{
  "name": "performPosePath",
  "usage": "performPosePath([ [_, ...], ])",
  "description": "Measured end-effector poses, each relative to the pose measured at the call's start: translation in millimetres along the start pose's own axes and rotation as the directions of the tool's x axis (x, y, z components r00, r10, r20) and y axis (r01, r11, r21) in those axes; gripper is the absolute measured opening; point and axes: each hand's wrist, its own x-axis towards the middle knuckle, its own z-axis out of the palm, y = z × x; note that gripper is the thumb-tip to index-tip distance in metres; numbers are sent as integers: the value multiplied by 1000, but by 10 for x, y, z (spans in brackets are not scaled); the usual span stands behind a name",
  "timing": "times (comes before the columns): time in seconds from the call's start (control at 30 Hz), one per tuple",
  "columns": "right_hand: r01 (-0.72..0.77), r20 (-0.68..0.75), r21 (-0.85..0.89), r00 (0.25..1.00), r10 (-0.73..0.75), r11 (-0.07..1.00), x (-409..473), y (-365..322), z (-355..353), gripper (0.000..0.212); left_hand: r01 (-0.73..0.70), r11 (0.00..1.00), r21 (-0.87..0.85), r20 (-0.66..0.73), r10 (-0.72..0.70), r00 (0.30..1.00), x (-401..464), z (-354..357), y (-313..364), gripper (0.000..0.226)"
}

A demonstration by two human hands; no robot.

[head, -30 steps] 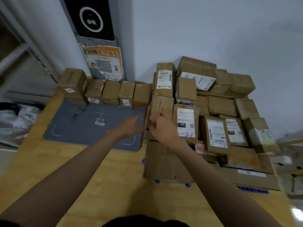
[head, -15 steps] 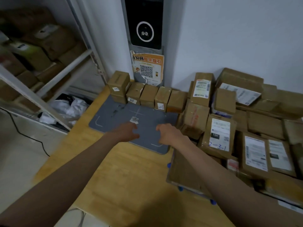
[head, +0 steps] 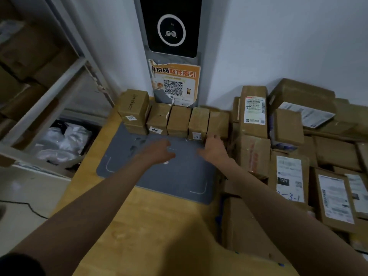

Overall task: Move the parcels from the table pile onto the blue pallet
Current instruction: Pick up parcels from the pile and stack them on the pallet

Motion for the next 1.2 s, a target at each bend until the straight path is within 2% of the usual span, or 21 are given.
performPosePath([
  [0.2,-225,-111,124,965,239,966,543,82,-60,84,-49,999,0,-84,49,995,595,-44,397,63],
  [0.3,-287,-120,184,943,311,940,734,157,37,79,-66,991,-115,-112,53,992,853,-7,607,69],
  [0.37,-283,-139,178,941,309,943,840,201,130,77,-100,982,-160,-123,80,989,1023,43,697,74],
  [0.47,-259,-182,115,944,277,959,987,242,209,73,-171,980,-105,-162,153,975,1277,115,766,76],
  [0.63,-319,-166,41,932,322,947,1163,267,228,60,-97,994,-45,-233,84,969,1534,245,870,81],
  [0.77,-352,-194,12,917,347,936,1241,268,231,60,-72,997,-32,-277,61,959,1605,295,898,85],
  [0.87,-360,-198,-1,915,352,933,1241,296,255,56,-76,995,-60,-285,56,957,1612,316,919,88],
  [0.97,-353,-212,5,914,346,936,1201,307,281,49,-84,996,-39,-260,72,963,1614,314,948,101],
  [1.2,-385,-187,37,904,385,922,1069,280,240,59,-72,989,-126,-232,42,972,1517,238,1008,98],
])
